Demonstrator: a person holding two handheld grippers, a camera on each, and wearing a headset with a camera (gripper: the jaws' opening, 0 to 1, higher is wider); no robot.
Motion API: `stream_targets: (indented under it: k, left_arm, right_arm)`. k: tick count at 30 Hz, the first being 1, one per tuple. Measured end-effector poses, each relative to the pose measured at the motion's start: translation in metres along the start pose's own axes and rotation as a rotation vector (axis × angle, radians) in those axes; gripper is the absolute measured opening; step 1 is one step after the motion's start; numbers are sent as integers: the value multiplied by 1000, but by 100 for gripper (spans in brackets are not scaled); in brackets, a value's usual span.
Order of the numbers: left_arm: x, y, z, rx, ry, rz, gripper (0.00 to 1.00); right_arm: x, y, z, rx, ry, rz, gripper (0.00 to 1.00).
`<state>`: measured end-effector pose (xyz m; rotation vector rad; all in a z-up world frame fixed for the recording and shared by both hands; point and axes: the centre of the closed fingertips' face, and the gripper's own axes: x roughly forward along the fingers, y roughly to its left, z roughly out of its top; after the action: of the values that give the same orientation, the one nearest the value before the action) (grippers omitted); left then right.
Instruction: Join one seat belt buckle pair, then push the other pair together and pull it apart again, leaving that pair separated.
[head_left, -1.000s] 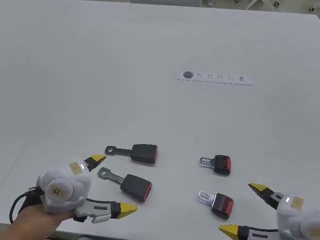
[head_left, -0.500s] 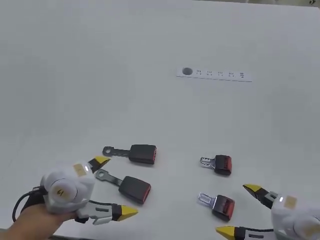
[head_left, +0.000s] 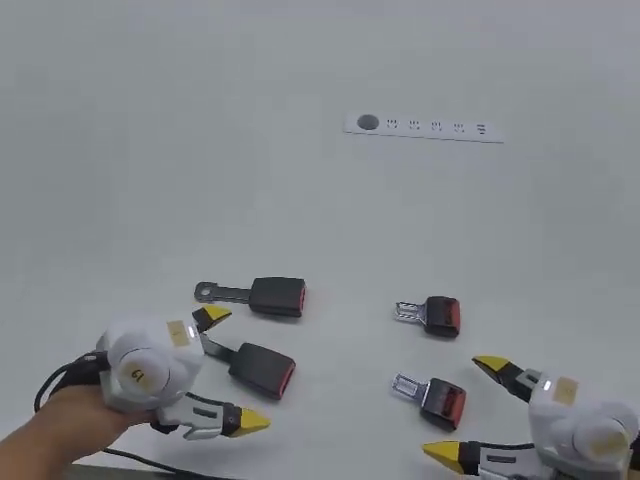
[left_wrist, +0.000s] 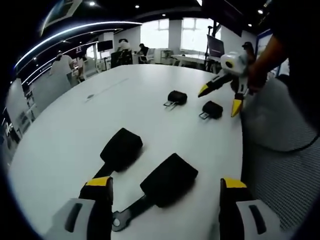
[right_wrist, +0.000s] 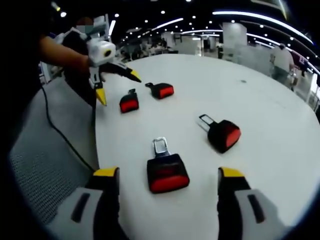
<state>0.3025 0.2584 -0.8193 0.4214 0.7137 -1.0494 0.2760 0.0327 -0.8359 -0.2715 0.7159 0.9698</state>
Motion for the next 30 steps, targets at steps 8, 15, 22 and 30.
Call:
stream_targets:
  k: [8, 15, 22, 30]
  left_arm:
    - [9, -3, -15, 118, 89, -76, 86]
    - [19, 0, -19, 181, 133, -118, 80]
    - [28, -1, -22, 230, 170, -175, 73]
    - [30, 5, -17, 232, 169, -189, 54]
  right_arm:
    - [4, 1, -1, -19, 20, 21, 78]
    - [7, 3, -3, -29, 38, 42, 72]
    - [10, 9, -9, -65, 78, 90, 64]
    - [9, 9, -12, -128, 94, 127, 49]
